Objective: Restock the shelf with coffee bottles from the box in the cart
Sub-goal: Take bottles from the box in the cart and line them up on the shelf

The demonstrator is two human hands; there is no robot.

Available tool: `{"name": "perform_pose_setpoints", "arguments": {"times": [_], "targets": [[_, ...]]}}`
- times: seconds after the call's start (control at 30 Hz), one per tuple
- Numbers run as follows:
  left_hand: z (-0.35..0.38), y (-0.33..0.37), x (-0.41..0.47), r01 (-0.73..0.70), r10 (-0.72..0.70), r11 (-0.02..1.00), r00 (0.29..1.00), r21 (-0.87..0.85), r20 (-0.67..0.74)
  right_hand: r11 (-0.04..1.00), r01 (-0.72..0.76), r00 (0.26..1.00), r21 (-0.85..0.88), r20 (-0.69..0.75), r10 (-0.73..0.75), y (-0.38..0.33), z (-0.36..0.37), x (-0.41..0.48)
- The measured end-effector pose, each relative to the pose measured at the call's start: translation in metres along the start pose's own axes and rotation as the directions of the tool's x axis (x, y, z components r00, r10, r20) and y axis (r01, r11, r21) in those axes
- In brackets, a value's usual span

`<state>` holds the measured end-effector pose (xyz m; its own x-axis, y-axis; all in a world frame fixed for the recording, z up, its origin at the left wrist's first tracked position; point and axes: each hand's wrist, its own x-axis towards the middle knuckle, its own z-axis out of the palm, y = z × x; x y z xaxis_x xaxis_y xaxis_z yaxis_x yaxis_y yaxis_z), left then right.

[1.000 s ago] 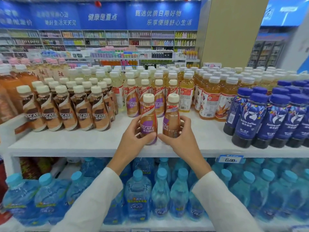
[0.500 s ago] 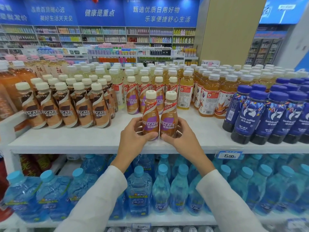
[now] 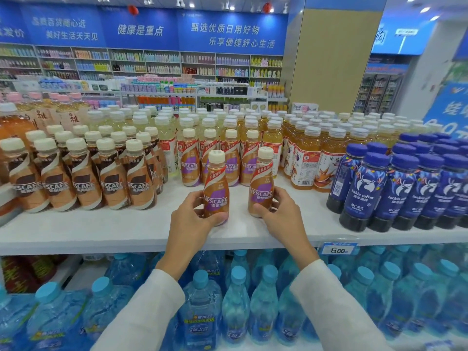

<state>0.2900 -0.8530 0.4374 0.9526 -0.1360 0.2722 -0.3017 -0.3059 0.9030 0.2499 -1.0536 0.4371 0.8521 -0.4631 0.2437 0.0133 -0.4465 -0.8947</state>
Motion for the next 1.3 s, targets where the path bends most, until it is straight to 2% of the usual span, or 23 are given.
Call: {"name": "perform_pose_setpoints", "arguments": {"times": [0.3,0.53,1.3], "targets": [[-0.013,-0.012,0.01,0.023,-0.024,1.0,0.998,-0.017,-0.063,0.998,-0.057,0.997,-0.023,-0.061,0.055,0.013,-0.009,0.088],[-0.011,-0.014,0.011,0.031,-0.033,0.999,0.996,-0.036,-0.08,0.996,-0.022,0.998,-0.084,-0.061,0.017,0.027,0.007,0.122],[-0.009,-0.009,0.007,0.046,-0.05,0.998,0.995,-0.049,-0.087,0.995,0.039,0.997,-0.088,-0.063,-0.044,0.038,0.009,0.131]]}}
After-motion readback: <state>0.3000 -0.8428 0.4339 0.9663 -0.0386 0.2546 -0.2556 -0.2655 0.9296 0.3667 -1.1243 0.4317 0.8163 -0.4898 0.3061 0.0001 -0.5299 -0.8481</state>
